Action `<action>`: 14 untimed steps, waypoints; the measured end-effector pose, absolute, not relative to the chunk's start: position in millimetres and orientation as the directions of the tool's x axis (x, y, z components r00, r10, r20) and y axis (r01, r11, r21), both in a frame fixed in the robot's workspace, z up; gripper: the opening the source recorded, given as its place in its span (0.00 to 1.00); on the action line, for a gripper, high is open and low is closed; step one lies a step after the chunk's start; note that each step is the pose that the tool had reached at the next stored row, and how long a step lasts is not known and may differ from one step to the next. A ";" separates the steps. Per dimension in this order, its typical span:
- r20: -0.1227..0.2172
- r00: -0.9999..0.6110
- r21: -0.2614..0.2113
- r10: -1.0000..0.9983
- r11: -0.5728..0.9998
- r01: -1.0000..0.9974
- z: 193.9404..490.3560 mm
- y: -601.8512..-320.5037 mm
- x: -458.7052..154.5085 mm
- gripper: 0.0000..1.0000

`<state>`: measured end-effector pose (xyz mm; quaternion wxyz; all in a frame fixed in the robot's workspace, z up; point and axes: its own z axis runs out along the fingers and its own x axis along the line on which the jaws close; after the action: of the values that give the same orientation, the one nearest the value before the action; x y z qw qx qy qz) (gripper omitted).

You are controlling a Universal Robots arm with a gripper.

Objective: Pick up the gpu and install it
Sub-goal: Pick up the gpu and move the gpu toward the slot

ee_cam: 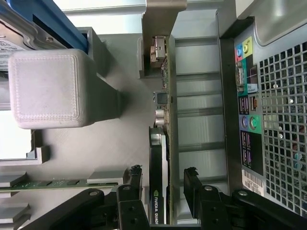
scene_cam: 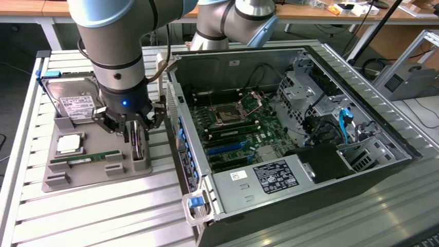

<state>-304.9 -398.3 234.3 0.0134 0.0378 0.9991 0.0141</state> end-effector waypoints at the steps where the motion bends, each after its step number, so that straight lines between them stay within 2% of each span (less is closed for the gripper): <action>1: -0.026 -0.997 0.029 0.076 0.997 0.075 234.3 -398.1 -304.9 0.48; 14: -0.026 -0.997 0.029 0.076 0.997 0.075 235.1 -376.3 -304.9 0.48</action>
<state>-304.9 -376.3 235.1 0.0134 0.0378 0.9991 0.0138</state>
